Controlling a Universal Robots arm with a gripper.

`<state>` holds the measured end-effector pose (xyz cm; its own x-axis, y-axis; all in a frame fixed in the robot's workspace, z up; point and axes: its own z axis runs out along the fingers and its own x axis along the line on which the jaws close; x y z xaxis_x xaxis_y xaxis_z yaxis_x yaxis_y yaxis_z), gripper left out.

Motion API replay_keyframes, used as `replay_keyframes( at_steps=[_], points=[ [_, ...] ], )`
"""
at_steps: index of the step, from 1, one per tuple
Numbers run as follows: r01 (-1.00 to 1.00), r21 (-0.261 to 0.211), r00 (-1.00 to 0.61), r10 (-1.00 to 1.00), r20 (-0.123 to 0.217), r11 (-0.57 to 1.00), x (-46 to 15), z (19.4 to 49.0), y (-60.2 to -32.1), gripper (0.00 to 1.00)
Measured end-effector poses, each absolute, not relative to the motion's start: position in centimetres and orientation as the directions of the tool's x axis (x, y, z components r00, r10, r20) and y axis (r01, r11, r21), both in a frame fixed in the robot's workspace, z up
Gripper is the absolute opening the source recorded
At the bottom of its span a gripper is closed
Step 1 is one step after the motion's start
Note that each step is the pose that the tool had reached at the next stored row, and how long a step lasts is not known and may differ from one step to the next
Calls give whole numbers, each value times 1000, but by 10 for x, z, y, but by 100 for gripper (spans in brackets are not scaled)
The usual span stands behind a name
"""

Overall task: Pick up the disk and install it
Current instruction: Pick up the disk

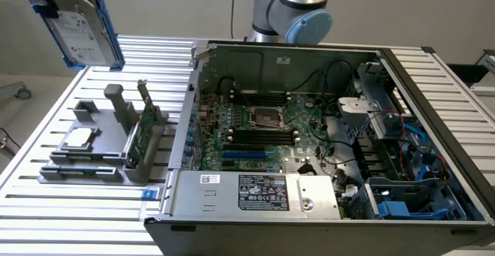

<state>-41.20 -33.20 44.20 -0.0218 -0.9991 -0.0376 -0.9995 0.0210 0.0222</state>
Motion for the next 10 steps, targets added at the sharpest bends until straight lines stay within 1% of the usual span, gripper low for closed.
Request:
replay_keyframes(
  at_steps=[4, 10],
  points=[
    [-1000, 23, -22, -999, -38, 21, -394, 455, -332, 33],
    [-999, 24, -22, -999, -38, 21, -366, 460, -332, 33]
  ],
)
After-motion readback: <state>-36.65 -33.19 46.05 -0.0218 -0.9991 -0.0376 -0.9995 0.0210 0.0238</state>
